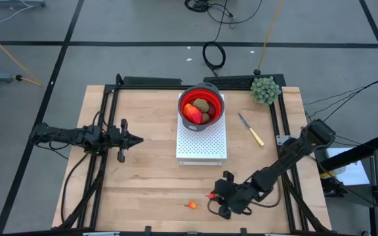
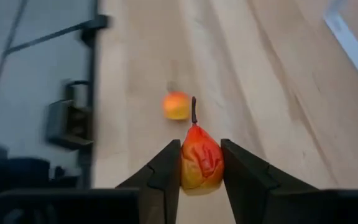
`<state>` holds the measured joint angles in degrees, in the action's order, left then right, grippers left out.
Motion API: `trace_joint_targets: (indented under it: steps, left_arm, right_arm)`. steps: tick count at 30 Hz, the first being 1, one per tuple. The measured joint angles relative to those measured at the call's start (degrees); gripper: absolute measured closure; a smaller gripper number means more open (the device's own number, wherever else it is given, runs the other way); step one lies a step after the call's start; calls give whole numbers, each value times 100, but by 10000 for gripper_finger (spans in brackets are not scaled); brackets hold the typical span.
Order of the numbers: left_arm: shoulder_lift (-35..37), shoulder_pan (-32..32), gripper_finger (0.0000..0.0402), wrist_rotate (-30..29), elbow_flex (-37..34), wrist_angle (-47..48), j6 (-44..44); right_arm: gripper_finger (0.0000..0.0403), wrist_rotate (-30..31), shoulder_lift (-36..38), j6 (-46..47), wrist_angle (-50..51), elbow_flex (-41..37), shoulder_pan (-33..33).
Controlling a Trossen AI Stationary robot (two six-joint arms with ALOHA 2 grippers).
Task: Pick & Place Fruit
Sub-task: Put the orange pear into the red strainer bowl
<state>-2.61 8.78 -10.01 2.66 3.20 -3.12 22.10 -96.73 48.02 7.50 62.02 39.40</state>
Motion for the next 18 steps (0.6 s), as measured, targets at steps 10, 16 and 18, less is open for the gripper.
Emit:
trace_joint_targets:
  steps: [10, 16, 18]
  left_arm:
    - [0, -1, 382, 154, 0, 4, -69]
    - [0, 0, 382, 157, 0, 4, -86]
    - [0, 0, 382, 158, 0, 4, -87]
  right_arm:
    - [307, 62, 966, -1931, 1, 0, 526]
    - [307, 62, 1214, -2987, 1, 0, 745]
    - [307, 54, 1259, -3281, -7, 0, 799]
